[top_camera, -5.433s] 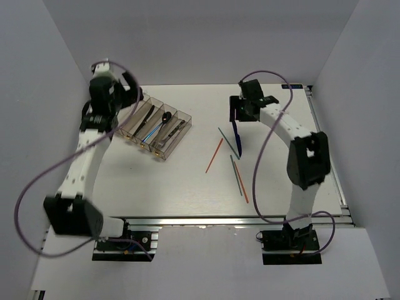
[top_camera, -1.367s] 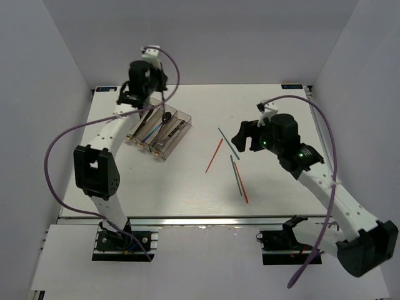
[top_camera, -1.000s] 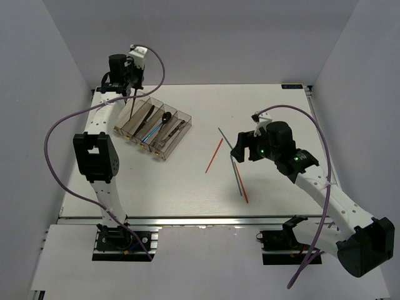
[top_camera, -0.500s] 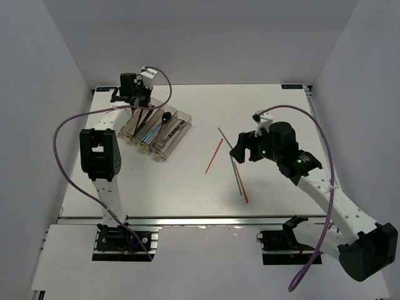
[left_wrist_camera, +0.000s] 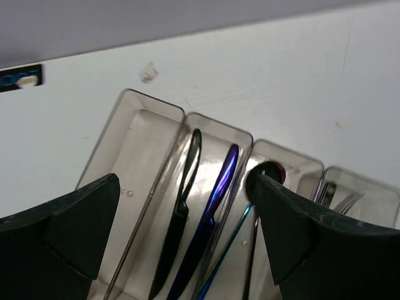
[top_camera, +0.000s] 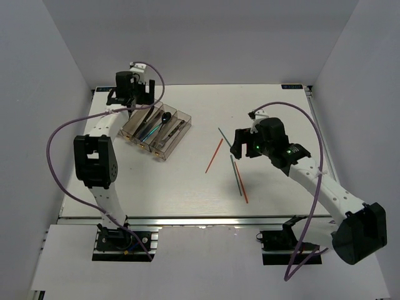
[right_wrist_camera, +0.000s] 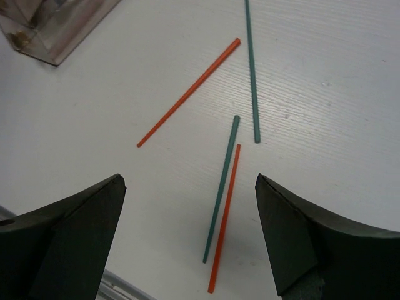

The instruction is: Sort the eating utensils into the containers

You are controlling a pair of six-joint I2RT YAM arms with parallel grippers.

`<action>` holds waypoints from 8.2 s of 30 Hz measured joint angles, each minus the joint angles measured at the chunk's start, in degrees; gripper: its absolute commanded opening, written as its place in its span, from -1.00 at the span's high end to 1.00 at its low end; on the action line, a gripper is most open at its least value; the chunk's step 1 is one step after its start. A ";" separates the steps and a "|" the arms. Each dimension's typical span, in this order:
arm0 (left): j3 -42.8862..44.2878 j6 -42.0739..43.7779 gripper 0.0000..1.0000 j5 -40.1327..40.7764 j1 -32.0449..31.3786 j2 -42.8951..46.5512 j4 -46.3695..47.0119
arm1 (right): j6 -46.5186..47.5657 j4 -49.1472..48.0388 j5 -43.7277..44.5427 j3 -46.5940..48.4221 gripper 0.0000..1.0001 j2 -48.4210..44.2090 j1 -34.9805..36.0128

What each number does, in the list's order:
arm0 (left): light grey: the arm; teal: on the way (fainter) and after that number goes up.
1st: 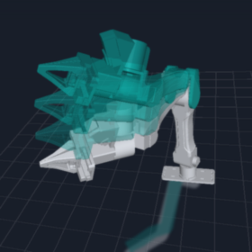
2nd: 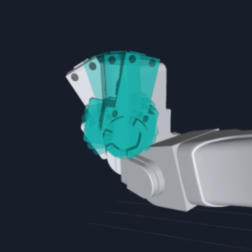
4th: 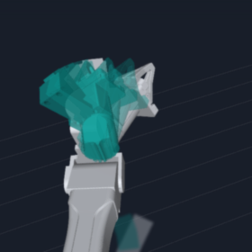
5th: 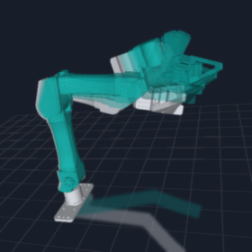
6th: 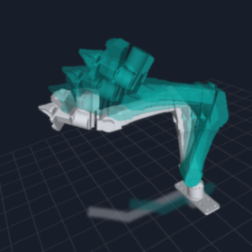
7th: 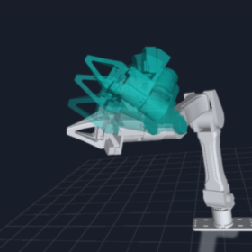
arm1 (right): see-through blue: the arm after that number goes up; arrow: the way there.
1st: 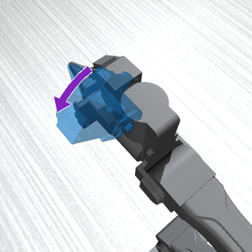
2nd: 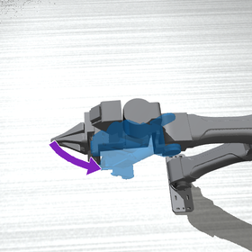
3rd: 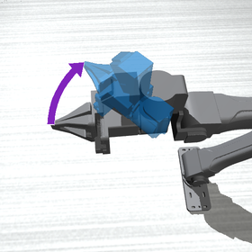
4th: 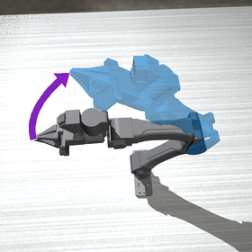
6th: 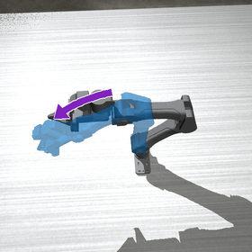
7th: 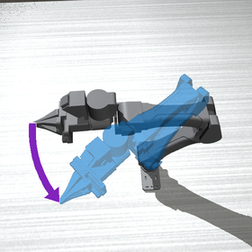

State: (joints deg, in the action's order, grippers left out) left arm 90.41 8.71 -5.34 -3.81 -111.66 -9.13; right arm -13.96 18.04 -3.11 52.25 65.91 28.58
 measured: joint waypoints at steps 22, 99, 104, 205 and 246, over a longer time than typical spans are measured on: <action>-33.73 -35.41 -0.96 12.44 0.48 51.01 -11.65 | 12.83 11.72 7.23 32.92 0.22 50.31 -1.25; 1.03 21.75 1.00 24.30 -0.20 -3.63 12.81 | -4.57 -5.20 -21.68 -7.17 -0.79 -15.08 -7.87; 1.16 22.14 0.99 23.10 -0.04 -5.42 15.41 | -3.78 -5.49 -22.27 -8.07 -0.79 -16.33 -7.87; -45.46 -65.24 1.00 -20.22 -30.23 24.15 56.74 | -16.68 -16.94 -17.75 -3.28 0.12 0.02 7.98; 0.57 24.26 1.00 14.86 -1.27 -1.44 12.70 | -5.40 -3.02 -10.36 -10.91 -0.79 -14.29 -1.25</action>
State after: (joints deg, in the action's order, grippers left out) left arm 90.98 32.97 9.52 -5.08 -113.10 3.57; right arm -19.35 15.03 -13.47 41.34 51.62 27.33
